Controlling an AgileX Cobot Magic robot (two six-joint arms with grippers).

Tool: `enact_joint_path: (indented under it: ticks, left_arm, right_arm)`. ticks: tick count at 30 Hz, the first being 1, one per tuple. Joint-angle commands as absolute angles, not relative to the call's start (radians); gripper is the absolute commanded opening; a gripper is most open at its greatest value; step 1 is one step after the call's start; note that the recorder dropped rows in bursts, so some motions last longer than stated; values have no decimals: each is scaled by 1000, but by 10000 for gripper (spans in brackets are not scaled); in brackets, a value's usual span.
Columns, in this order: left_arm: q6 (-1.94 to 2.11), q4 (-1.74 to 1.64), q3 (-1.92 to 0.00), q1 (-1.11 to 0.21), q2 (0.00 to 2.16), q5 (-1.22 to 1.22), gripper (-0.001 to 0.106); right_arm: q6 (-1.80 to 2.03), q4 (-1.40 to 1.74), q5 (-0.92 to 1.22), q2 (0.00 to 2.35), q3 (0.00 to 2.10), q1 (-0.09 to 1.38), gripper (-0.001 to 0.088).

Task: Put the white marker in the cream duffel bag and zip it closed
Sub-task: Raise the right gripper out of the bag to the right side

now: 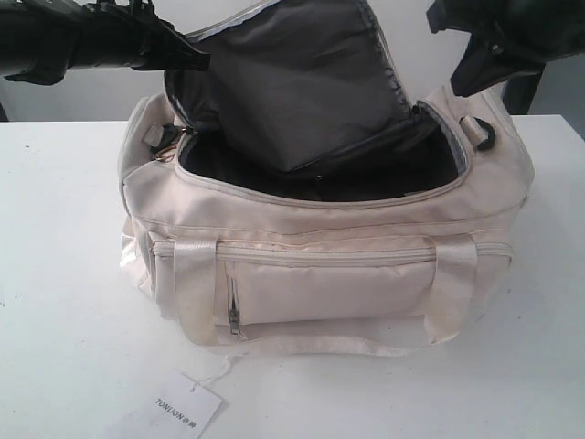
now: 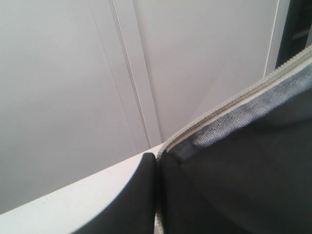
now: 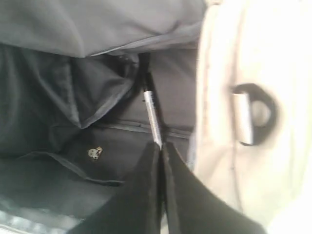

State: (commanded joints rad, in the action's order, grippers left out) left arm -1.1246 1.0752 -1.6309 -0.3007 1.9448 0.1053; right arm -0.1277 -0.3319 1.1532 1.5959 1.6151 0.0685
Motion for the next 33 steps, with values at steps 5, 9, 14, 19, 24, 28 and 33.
enact_joint_path:
  ticks: [5,9,14,19,24,28,33]
  left_arm:
    - [-1125,1075,-1631,-301,1945,105,0]
    - [-1125,1075,-1631,-301,1945,105,0]
    - [-1125,1075,-1631,-301,1945,105,0]
    - [-1125,1075,-1631,-301,1945,105,0]
    - [-1125,1075,-1631,-301,1945,105,0]
    - [-1125,1075,-1631,-301,1945,105,0]
    - [-1125,1075,-1631,-301,1945,105,0]
  right_arm:
    - [-128,-372,1170,1594,1615,24,0]
    - [-128,-374,1194,1593,1615,8,0]
    - [-128,-388,1217,1582,1615,1,0]
    - [-128,-390,1197,1544,1599,1,0]
    - [-128,-388,1113,1480,1505,1,0]
    - [-131,-381,1047,1449,1443,1,0]
    - [-134,-381,1020,1445,1407,1,0]
